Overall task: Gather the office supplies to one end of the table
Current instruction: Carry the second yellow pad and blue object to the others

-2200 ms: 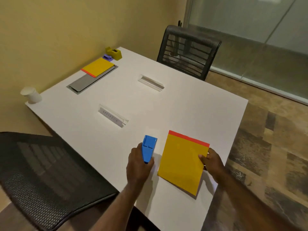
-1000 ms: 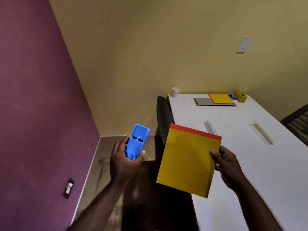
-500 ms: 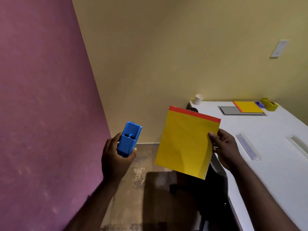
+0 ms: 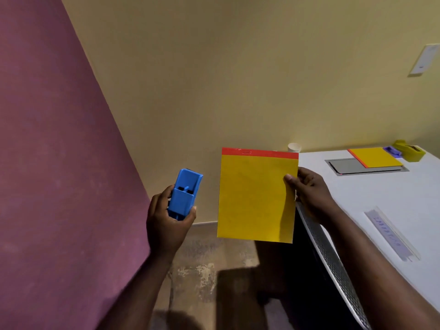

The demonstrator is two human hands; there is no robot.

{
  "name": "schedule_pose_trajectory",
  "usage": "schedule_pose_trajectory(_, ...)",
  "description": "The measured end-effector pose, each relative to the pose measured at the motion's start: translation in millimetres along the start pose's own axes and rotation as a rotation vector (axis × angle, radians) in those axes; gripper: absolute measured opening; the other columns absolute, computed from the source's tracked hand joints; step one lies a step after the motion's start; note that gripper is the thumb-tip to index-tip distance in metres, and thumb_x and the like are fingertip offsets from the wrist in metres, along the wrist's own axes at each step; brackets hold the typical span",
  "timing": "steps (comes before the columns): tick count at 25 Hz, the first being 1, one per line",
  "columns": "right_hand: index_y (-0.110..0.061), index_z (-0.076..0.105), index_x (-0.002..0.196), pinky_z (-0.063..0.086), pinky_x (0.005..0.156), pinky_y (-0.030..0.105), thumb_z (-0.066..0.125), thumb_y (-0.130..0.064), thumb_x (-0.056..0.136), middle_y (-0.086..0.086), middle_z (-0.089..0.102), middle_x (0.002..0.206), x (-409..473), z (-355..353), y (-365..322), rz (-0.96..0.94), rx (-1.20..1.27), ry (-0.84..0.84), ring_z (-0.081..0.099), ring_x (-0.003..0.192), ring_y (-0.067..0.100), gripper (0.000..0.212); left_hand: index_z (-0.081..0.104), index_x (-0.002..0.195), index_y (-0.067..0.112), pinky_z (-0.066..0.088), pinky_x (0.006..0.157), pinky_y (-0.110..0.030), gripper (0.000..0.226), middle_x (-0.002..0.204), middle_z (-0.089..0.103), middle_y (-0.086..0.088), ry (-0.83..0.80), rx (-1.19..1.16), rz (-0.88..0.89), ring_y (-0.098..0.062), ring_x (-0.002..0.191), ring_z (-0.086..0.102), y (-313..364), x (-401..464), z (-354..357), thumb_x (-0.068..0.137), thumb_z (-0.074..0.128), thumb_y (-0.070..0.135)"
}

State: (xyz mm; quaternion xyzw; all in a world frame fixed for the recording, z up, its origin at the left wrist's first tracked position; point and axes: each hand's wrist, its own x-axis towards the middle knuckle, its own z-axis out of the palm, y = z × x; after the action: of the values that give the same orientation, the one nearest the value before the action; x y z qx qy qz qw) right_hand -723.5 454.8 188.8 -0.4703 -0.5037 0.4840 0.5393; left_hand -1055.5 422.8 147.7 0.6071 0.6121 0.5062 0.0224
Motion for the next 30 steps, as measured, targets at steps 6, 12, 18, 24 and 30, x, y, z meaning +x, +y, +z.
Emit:
schedule_pose_trajectory(6,-0.015,0.060,0.124,0.054,0.061,0.024,0.054,-0.018,0.095,0.001,0.072,0.111,107.6,-21.9,8.1,0.025,-0.026,0.014,0.069,0.097,0.018,0.030,0.057,0.125,0.009,0.044,0.070,-0.027,0.072,0.108,0.061,-0.006,-0.049,0.011,0.007,-0.021,0.091,0.061,-3.7,81.7,76.8,0.061,0.089,0.021)
schedule_pose_trajectory(12,-0.013,0.061,0.121,0.055,0.065,0.031,0.052,-0.018,0.096,0.001,0.073,0.105,174.3,-44.7,20.1,0.048,-0.007,0.170,0.071,0.091,0.018,0.027,0.055,0.125,0.010,0.044,0.070,-0.026,0.072,0.107,0.060,-0.006,-0.153,-0.040,0.037,-0.016,0.090,0.057,-15.0,147.4,158.9,0.062,0.089,0.023)
schedule_pose_trajectory(18,-0.016,0.063,0.107,0.054,0.053,0.027,0.049,-0.017,0.099,-0.008,0.073,0.078,230.5,-65.3,41.4,0.063,-0.019,0.434,0.069,0.069,0.010,0.016,0.052,0.128,0.015,0.043,0.070,-0.025,0.072,0.108,0.057,-0.002,-0.308,-0.175,0.088,-0.014,0.091,0.055,-42.7,217.8,258.6,0.065,0.086,0.026)
schedule_pose_trajectory(24,-0.015,0.059,0.118,0.059,0.061,0.036,0.051,-0.022,0.098,0.005,0.075,0.102,257.6,-75.4,51.1,0.096,0.085,0.746,0.073,0.087,0.024,0.023,0.052,0.129,0.016,0.050,0.066,-0.029,0.073,0.107,0.056,0.000,-0.511,-0.276,0.174,-0.017,0.089,0.057,-55.5,274.6,333.5,0.066,0.086,0.025)
schedule_pose_trajectory(30,-0.017,0.051,0.123,0.059,0.066,0.044,0.049,-0.024,0.099,0.007,0.067,0.112,256.5,-91.6,59.9,0.170,0.180,1.055,0.071,0.090,0.027,0.024,0.049,0.132,0.021,0.057,0.068,-0.037,0.072,0.109,0.051,0.007,-0.680,-0.337,0.201,-0.019,0.095,0.058,-51.0,297.7,383.0,0.069,0.084,0.026)
